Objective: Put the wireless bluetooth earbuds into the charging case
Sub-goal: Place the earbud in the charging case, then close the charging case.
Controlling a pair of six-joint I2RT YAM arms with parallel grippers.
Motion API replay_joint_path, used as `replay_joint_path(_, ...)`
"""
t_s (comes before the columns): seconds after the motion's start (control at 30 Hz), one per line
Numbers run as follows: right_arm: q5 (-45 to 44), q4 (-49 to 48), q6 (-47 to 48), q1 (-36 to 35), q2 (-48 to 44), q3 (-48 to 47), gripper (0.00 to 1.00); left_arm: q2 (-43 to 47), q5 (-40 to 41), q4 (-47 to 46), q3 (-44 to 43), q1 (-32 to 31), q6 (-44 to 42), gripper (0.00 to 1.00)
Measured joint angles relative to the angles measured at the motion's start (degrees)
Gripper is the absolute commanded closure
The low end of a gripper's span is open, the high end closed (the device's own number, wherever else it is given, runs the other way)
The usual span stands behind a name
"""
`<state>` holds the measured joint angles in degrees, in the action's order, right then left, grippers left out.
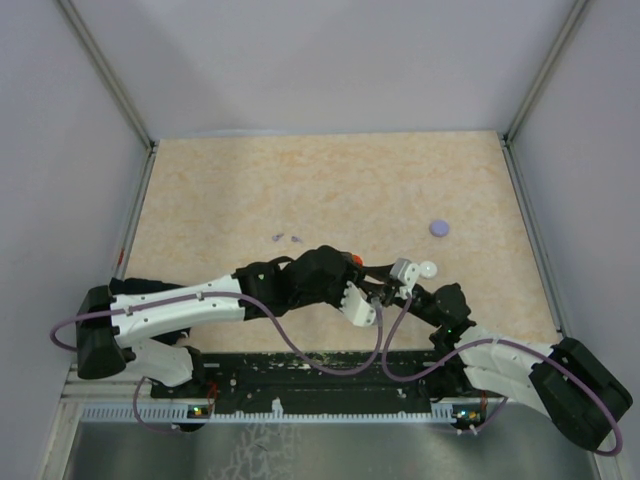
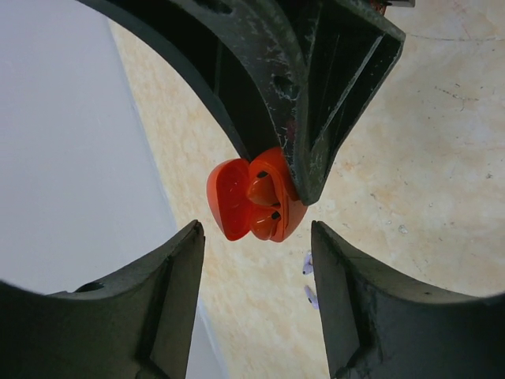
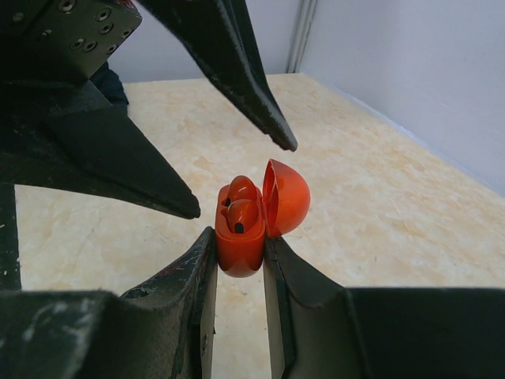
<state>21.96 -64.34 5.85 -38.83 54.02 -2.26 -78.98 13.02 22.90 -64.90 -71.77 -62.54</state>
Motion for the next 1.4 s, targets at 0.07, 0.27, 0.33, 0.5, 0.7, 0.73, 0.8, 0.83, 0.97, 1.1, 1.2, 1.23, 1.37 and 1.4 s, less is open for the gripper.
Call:
replay_joint_path(0.07,-0.04,0.02,0.0,0.0,0.0,0.0,1.0,0.11,0.44,-0.26,0.0,0.0,1.27,0.31)
replay_joint_path(0.27,-0.07,0.0,-0.04,0.0,0.0,0.0,1.0,3.19,-0.24,-2.45,0.02,0.52,7.93,0.23)
replay_joint_path(0.33,-0.07,0.0,-0.07,0.0,0.0,-0.02,1.0,4.94,-2.89,-3.19,0.02,1.77,11.37,0.2)
replay_joint_path(0.5,0.0,-0.44,-0.46,0.0,0.0,-0.02,1.0,7.61,-14.45,-4.9,0.04,9.51,19.89,0.15)
replay_joint_path(0.7,1.11,-0.55,-0.52,0.0,0.17,-0.46,1.0,8.61,-29.86,-6.84,1.68,18.16,29.83,0.11)
replay_joint_path(0.73,1.57,-0.59,-0.52,0.0,0.22,-0.79,1.0,8.61,-32.26,-6.95,1.97,18.71,31.06,0.1)
replay_joint_path(0.8,2.47,-0.57,-0.55,0.0,0.33,-1.62,1.0,8.59,-36.76,-7.52,2.49,19.91,33.59,0.08)
replay_joint_path(0.83,3.08,-0.57,-0.57,0.0,0.39,-2.1,1.0,8.59,-39.04,-8.07,2.84,20.52,34.86,0.07)
replay_joint_path(0.97,4.46,-0.74,-1.22,0.0,0.52,-3.48,1.0,8.39,-46.86,-11.43,5.09,22.91,39.58,0.05)
replay_joint_path(1.1,5.29,-0.9,-2.03,0.0,0.61,-3.56,1.0,6.75,-51.04,-13.53,6.16,23.85,43.12,0.05)
replay_joint_path(1.2,6.19,-0.83,-2.69,0.0,0.63,-3.85,1.0,5.22,-53.31,-14.82,6.62,24.04,45.2,0.05)
replay_joint_path(1.23,6.27,-0.92,-2.91,0.0,0.63,-4.0,1.0,4.96,-53.99,-15.08,6.69,24.06,45.79,0.06)
replay_joint_path(1.37,6.6,-1.03,-3.5,0.0,0.63,-4.42,1.0,4.17,-56.78,-16.15,6.71,24.3,47.23,0.08)
replay_joint_path(1.4,6.56,-1.03,-3.52,0.0,0.63,-4.42,1.0,4.09,-57.51,-16.48,6.71,24.44,47.58,0.09)
